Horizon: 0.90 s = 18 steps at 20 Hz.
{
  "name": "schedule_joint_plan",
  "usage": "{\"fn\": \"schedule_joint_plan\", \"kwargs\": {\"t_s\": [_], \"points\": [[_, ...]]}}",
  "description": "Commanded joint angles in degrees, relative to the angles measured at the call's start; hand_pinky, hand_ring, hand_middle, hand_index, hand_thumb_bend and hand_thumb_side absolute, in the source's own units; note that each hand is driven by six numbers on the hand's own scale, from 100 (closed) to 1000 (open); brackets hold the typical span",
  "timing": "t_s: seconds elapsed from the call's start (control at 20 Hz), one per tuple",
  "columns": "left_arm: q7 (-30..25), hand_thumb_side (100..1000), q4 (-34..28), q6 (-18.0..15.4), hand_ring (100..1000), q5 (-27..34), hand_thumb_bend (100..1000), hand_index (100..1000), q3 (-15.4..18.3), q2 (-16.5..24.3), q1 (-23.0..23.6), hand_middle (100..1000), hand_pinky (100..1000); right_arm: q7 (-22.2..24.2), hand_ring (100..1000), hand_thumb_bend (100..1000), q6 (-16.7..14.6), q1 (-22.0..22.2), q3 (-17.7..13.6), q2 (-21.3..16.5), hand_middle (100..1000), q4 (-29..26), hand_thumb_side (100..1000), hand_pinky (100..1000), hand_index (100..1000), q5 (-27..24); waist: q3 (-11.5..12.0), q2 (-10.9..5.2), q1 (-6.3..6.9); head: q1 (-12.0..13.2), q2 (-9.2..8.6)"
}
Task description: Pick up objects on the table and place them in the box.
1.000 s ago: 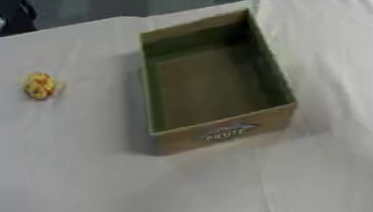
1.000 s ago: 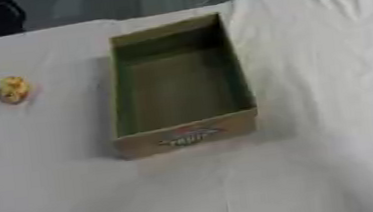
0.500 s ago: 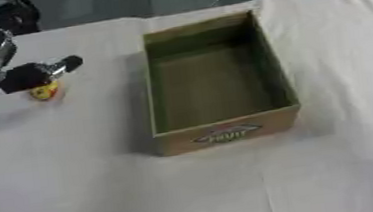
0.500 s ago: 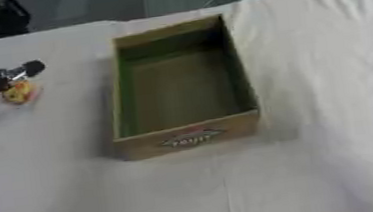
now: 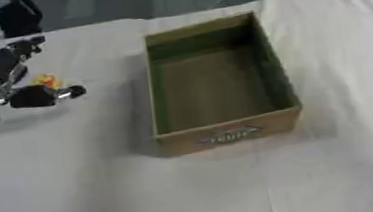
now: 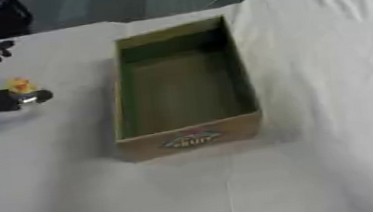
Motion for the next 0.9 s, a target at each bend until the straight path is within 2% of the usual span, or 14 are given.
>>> {"fn": "schedule_joint_plan", "kwargs": {"t_s": [0.05, 0.15, 0.45, 0.7, 0.75, 0.9], "points": [[-2.98, 754, 0.48, -0.23, 827, -3.06, 739, 1000, 2.33, 1.24, -1.67, 812, 711, 0.18, 735, 100, -0.08, -0.21, -0.23, -1.80, 750, -0.99, 778, 716, 848, -0.44, 0.16, -1.08, -0.11, 0.12, -0.47], [-4.85, 724, 0.68, -0.56, 829, -4.94, 627, 1000, 3.40, 1.03, -1.99, 815, 711, 0.20, 735, 100, -0.08, -0.16, -0.23, -1.80, 750, -0.99, 778, 716, 847, -0.44, 0.20, -1.06, -0.13, 0.12, -0.49], [-10.40, 701, 0.22, -0.69, 833, -6.79, 513, 1000, 6.29, 0.60, -2.83, 827, 711, 0.22, 736, 100, -0.04, 0.02, -0.22, -1.80, 750, -0.99, 778, 716, 847, -0.43, 0.29, -1.01, -0.11, 0.05, -0.51], [-14.95, 593, 1.06, 0.03, 852, -4.80, 392, 1000, 6.75, -0.07, -4.13, 867, 717, 0.31, 737, 100, -0.08, -0.12, -0.10, -1.88, 751, -0.99, 779, 717, 847, -0.43, 0.08, -0.91, -0.01, 0.25, -0.64], [-15.87, 598, 1.32, 0.11, 854, -4.70, 379, 1000, 6.80, -0.16, -4.45, 872, 717, 0.33, 737, 100, -0.09, -0.14, -0.08, -1.90, 751, -0.99, 775, 717, 847, -0.42, 0.00, -0.87, 0.01, 0.29, -0.67], [-18.68, 600, 1.82, 0.61, 864, -5.87, 585, 1000, 7.42, -0.36, -5.32, 865, 727, 0.33, 737, 100, -0.11, -0.17, -0.05, -1.93, 750, -0.99, 778, 717, 847, -0.43, -0.21, -0.74, 0.10, 0.42, -0.78]]}}
